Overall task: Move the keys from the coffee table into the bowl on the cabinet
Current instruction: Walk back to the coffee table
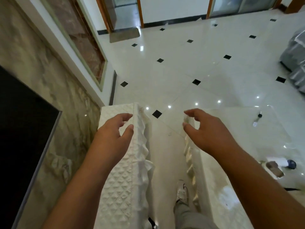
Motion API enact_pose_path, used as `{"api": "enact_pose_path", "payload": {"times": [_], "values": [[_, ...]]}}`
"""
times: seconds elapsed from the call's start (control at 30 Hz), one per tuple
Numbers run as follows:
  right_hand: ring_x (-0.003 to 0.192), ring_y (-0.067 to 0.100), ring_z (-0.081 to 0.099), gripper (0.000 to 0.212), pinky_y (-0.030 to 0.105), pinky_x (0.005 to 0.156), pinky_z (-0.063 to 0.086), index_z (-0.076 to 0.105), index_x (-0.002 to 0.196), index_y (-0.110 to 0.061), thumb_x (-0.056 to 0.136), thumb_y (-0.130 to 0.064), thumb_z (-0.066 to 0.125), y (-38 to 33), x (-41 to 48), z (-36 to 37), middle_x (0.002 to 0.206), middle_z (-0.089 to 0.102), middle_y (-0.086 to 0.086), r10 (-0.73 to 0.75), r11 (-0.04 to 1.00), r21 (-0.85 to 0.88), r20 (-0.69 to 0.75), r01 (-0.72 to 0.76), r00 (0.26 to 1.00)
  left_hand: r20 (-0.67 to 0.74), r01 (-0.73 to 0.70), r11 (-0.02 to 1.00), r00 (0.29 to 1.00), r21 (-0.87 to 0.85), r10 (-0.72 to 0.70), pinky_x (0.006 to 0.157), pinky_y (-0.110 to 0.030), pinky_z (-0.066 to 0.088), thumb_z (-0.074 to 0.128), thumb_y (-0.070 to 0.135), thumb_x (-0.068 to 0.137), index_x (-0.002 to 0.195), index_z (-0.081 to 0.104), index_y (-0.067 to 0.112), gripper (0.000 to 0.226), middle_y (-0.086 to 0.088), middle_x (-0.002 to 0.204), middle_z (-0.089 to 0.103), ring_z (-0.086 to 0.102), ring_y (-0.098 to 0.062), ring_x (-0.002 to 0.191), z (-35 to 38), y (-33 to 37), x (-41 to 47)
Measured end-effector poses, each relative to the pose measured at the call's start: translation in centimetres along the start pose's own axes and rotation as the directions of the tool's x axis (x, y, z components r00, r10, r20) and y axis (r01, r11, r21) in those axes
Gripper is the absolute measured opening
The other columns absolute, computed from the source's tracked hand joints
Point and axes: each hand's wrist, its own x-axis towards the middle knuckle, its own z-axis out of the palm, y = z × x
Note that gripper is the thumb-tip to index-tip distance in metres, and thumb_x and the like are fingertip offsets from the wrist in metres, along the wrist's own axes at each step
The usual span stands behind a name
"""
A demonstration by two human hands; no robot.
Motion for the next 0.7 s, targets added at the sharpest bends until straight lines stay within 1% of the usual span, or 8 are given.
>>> {"api": "enact_pose_path", "payload": {"times": [0.1,0.2,0.27,0.37,0.47,0.53,0.6,0.7], "values": [[0.120,0.014,0.055,0.048,0.025,0.085,0.038,0.050,0.139,-0.035,0.092,-0.046,0.058,0.8,6.3,-2.5,0.137,0.057,-0.006,-0.018,0.999,-0.030,0.013,0.018,1.000,-0.008,-0.033,0.999,0.999,-0.028,0.033,0.080,-0.022,0.042,0.052,0.047,0.093,0.126,0.055,0.046,0.033,0.024,0.115,0.055,0.048,0.015,0.092,1.2,3.1,5.7],[0.122,0.013,0.054,0.049,0.025,0.086,0.038,0.050,0.139,-0.032,0.092,-0.043,0.059,1.1,11.5,-4.4,0.137,0.057,-0.007,-0.034,0.999,-0.032,0.008,0.035,0.999,-0.051,-0.052,0.997,0.997,-0.054,0.050,0.074,-0.017,0.040,0.051,0.054,0.090,0.123,0.054,0.050,0.034,0.026,0.108,0.054,0.046,0.017,0.090,2.0,5.4,10.2],[0.119,0.012,0.055,0.049,0.025,0.085,0.037,0.050,0.138,-0.033,0.092,-0.041,0.060,1.1,14.4,-5.1,0.137,0.057,-0.007,-0.036,0.999,-0.027,-0.002,0.036,0.999,-0.054,-0.058,0.997,0.997,-0.053,0.055,0.072,-0.013,0.038,0.052,0.052,0.091,0.124,0.054,0.048,0.034,0.031,0.104,0.049,0.046,0.016,0.090,2.6,6.2,12.4],[0.106,0.010,0.056,0.049,0.026,0.081,0.037,0.050,0.138,-0.034,0.091,-0.042,0.061,1.2,17.6,-5.6,0.135,0.057,-0.008,-0.037,0.999,-0.024,-0.003,0.036,0.999,-0.038,-0.031,0.998,0.999,-0.058,0.029,0.074,-0.013,0.038,0.055,0.045,0.093,0.127,0.056,0.044,0.034,0.029,0.107,0.050,0.051,0.008,0.096,3.2,6.5,15.1],[0.113,0.012,0.057,0.049,0.025,0.081,0.038,0.048,0.139,-0.034,0.091,-0.041,0.060,0.8,20.6,-5.7,0.136,0.057,-0.007,-0.043,0.998,-0.049,-0.005,0.042,0.999,-0.036,-0.025,0.999,0.999,-0.044,0.024,0.077,-0.014,0.038,0.056,0.044,0.093,0.128,0.056,0.043,0.034,0.022,0.116,0.054,0.052,0.001,0.104,3.4,6.6,18.5],[0.118,0.012,0.055,0.050,0.024,0.082,0.037,0.047,0.140,-0.034,0.092,-0.041,0.059,0.4,23.2,-5.6,0.137,0.056,-0.007,-0.044,0.997,-0.064,-0.010,0.044,0.999,-0.033,-0.035,0.999,0.999,-0.025,0.034,0.072,-0.011,0.036,0.056,0.042,0.094,0.129,0.056,0.042,0.035,0.019,0.118,0.054,0.051,0.000,0.103,3.5,6.7,21.6],[0.117,0.012,0.055,0.049,0.023,0.080,0.036,0.047,0.139,-0.035,0.092,-0.042,0.058,-0.1,26.0,-5.3,0.137,0.056,-0.008,-0.037,0.995,-0.088,-0.010,0.036,0.999,-0.022,-0.050,0.999,0.999,-0.013,0.049,0.071,-0.010,0.035,0.055,0.042,0.094,0.129,0.055,0.042,0.035,0.018,0.120,0.054,0.051,0.002,0.098,3.7,6.5,24.9],[0.102,0.008,0.055,0.048,0.022,0.075,0.037,0.048,0.138,-0.037,0.092,-0.044,0.058,-0.9,30.0,-4.6,0.134,0.056,-0.008,-0.009,0.994,-0.107,-0.010,0.008,1.000,-0.009,-0.078,0.997,0.997,-0.016,0.078,0.070,-0.012,0.036,0.055,0.043,0.094,0.127,0.054,0.047,0.033,0.020,0.118,0.052,0.049,0.010,0.085,4.0,6.1,29.7]]}}
